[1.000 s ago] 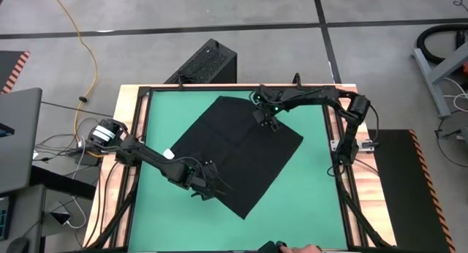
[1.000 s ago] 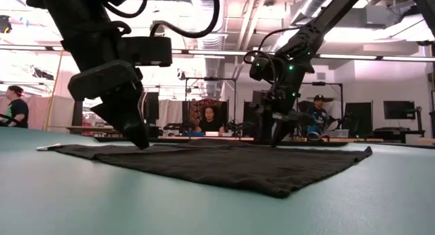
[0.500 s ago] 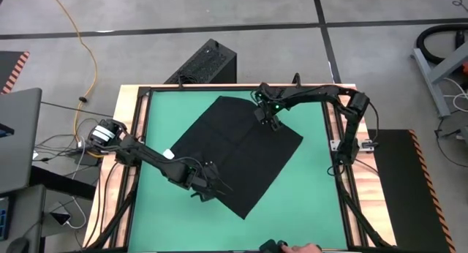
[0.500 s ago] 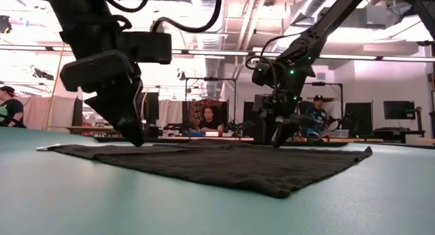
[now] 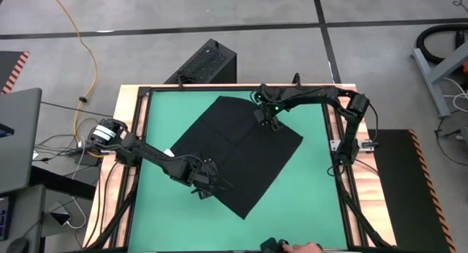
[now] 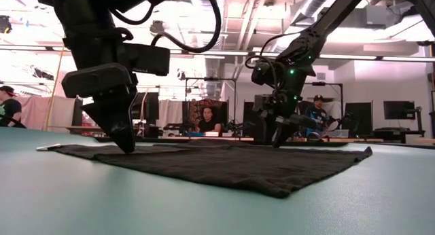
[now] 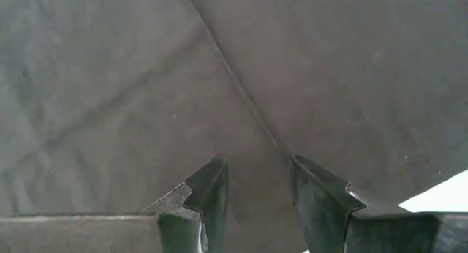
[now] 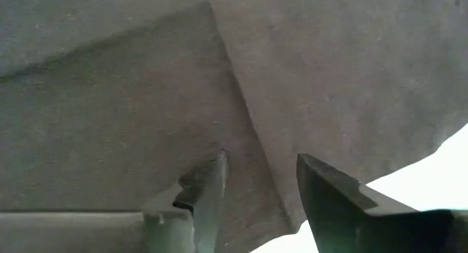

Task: Roll towel
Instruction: Fold the black towel

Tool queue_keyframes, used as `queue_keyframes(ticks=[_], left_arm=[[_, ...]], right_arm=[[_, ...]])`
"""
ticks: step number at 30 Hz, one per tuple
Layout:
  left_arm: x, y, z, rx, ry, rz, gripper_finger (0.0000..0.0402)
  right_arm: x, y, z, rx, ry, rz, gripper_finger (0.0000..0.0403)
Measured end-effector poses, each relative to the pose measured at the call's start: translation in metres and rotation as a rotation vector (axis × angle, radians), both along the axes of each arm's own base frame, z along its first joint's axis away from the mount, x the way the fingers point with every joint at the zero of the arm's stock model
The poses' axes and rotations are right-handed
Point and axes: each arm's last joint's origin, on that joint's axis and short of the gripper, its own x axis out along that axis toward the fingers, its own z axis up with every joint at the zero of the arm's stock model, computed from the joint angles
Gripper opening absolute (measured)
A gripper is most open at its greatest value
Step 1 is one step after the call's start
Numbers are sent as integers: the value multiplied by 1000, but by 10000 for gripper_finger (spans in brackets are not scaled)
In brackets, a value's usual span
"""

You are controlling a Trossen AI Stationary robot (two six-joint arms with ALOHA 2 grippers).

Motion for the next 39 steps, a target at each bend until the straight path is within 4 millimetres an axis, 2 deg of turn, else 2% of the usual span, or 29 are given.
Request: queue_keyframes(ticks=[10,17,21,27,31,36,39], left_arm=[[-5,1,-2,0,51,16,132],[-14,5,-4,48,148,10,131],[-19,6,-4,80,196,10,111],[-24,8,-5,129,247,-21,48],[-27,11,-5,186,278,-32,9],[-30,13,-4,240,303,-43,3],[-26,12,2,229,223,-23,1]], right_arm=[[-1,-6,-2,-13,-9,-65,88],[-2,-2,-2,35,-5,-191,12],[0,3,-2,61,-9,-268,11],[9,21,-3,84,-14,-337,11],[16,37,-3,14,16,-376,10],[21,54,-3,-38,32,-449,9],[23,63,-3,-59,30,-537,9]])
